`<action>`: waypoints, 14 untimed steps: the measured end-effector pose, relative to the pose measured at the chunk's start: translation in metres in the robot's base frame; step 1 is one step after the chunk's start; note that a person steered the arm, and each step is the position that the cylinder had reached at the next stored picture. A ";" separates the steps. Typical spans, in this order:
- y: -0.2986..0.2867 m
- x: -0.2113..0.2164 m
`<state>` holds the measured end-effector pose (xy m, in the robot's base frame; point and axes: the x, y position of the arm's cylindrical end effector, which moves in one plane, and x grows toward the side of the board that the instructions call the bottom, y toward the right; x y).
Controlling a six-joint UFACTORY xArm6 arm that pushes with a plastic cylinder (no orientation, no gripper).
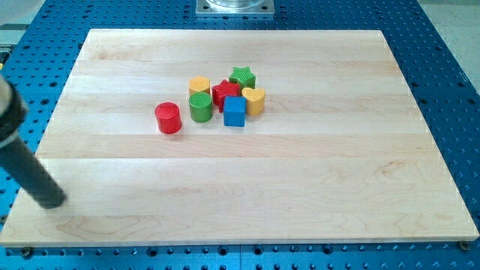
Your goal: Keep triangle and red circle vertically parallel to each other
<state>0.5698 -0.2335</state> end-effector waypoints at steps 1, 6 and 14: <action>0.058 0.005; 0.066 0.011; 0.299 -0.130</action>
<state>0.4396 0.0653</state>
